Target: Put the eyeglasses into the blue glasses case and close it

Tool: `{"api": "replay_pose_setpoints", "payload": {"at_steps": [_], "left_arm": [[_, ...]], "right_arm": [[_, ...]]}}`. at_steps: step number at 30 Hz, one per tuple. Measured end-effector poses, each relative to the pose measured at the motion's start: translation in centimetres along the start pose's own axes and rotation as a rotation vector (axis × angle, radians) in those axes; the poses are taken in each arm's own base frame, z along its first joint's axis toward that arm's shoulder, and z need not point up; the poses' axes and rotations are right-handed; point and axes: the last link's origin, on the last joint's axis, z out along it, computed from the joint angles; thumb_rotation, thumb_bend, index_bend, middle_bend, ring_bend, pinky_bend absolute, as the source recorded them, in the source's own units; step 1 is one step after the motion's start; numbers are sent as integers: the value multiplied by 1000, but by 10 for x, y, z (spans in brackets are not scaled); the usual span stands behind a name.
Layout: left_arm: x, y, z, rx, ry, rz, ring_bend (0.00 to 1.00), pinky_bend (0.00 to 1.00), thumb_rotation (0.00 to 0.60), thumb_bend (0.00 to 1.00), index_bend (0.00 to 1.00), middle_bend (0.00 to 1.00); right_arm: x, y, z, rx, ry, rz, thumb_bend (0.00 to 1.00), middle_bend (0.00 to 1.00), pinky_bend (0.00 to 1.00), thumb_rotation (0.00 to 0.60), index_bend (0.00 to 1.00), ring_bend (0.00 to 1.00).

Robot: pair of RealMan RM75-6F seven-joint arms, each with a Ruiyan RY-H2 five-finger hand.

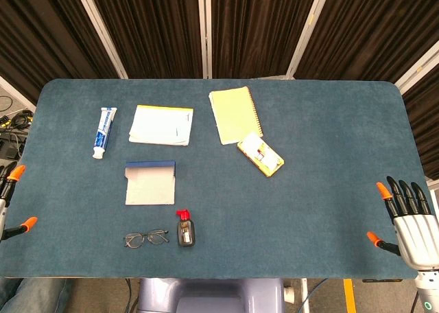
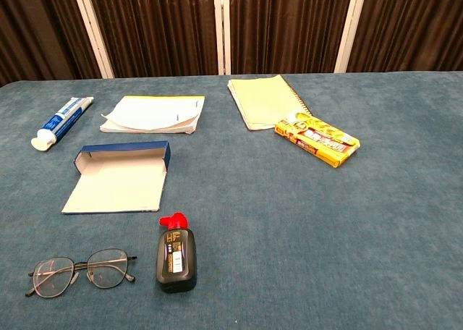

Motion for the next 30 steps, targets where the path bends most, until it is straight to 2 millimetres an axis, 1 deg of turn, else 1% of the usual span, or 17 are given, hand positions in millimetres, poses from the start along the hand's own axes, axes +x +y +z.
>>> {"api": "replay_pose_setpoints", "payload": {"at_steps": [8,12,14,17,20,24,26,28,30], "left_arm": [[-1,-1,-1,2,-6,-9,0,0,600,0,0,0],[-8,2,0,-11,-51,-28,0,0,600,0,1,0],[-14,6,2,-24,-90,-39,0,0,600,0,25,0],[-27,18,7,-59,-171,-66,0,0,600,0,100,0],[-42,37,13,-110,-252,-101,0,0,600,19,169,0],[-61,67,19,-166,-327,-134,0,0,600,144,339,0],[-67,78,21,-183,-347,-137,0,0,600,212,397,0],[-77,92,23,-200,-379,-139,0,0,600,276,419,0],[-86,104,25,-207,-404,-137,0,0,600,314,422,0]], "right_arm": [[1,-1,1,3,5,1,0,0,0,600,0,0],[-1,-3,1,5,-3,3,0,0,0,600,0,0],[-1,-3,2,4,-2,5,0,0,0,600,0,0],[0,-2,2,3,2,8,0,0,0,600,0,0],[1,-2,2,3,4,12,0,0,0,600,0,0],[0,0,3,2,-4,15,0,0,0,600,0,0],[-1,0,3,2,-6,17,0,0,0,600,0,0],[-1,0,2,4,-7,21,0,0,0,600,0,0],[-2,-1,2,6,-10,22,0,0,0,600,0,0]]}}
